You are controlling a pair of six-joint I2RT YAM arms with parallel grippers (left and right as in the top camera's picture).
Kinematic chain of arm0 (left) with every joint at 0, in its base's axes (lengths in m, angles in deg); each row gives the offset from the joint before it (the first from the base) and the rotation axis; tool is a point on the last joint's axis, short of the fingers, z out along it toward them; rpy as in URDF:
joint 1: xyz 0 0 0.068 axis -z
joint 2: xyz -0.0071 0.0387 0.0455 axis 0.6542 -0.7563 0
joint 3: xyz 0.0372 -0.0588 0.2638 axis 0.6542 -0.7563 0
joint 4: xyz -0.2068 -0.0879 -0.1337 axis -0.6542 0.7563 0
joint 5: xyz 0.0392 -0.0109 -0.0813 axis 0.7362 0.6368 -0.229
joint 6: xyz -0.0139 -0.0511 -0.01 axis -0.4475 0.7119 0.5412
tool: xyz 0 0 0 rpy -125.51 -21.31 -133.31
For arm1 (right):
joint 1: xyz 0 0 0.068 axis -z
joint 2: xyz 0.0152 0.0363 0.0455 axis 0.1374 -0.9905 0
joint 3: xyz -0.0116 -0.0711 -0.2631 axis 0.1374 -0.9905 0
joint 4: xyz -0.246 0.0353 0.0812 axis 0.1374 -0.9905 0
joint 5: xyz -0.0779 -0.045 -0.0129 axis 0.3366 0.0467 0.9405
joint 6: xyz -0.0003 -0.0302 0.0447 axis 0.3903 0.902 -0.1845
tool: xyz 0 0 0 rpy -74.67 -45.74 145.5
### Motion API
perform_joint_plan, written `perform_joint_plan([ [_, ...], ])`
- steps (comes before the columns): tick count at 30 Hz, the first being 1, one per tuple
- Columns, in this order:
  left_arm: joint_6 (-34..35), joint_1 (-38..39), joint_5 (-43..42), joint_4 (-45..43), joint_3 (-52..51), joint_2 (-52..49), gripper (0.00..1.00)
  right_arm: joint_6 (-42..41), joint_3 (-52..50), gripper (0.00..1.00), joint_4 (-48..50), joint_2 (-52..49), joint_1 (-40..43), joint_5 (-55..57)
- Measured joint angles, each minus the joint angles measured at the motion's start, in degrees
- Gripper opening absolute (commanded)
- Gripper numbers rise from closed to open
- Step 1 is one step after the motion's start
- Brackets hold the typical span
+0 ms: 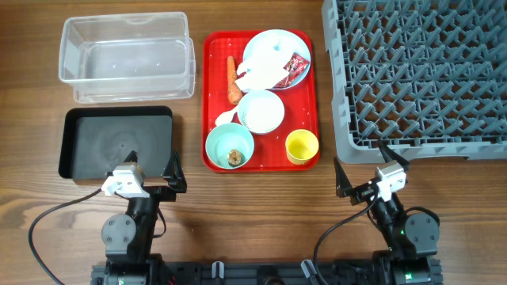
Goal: Sort waste into correct bins and load items into the dishwasher rack
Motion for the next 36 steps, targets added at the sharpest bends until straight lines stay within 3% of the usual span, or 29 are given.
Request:
perform_joint_plan([
  [16,0.0,0.0,0.2,-0.2,0.0,0.0,1.00,0.7,0.0,1.00,0.5,0.0,0.0,1.9],
  [19,0.0,0.0,-0.6,-1.6,-0.1,0.0,1.00,0.7,0.0,1.00,6.1,-0.1,0.0,2.1],
  [22,0.0,0.0,-3.7,-7.8,-0.5,0.0,1.00,0.7,0.0,1.00,15.4,-0.1,0.0,2.1],
  [25,0.0,0.0,-5.7,-12.5,-0.1,0.0,1.00,0.7,0.2,1.00,18.4,-0.1,0.0,2.1],
  [31,0.0,0.0,-6.3,-9.8,9.4,-0.8,1.00,0.7,5.6,1.00,18.5,-0.1,0.0,2.1],
  [36,-2.3,0.0,-7.6,0.5,25.7,-13.5,1.00,0.7,13.6,1.00,17.2,-4.4,0.0,1.5],
])
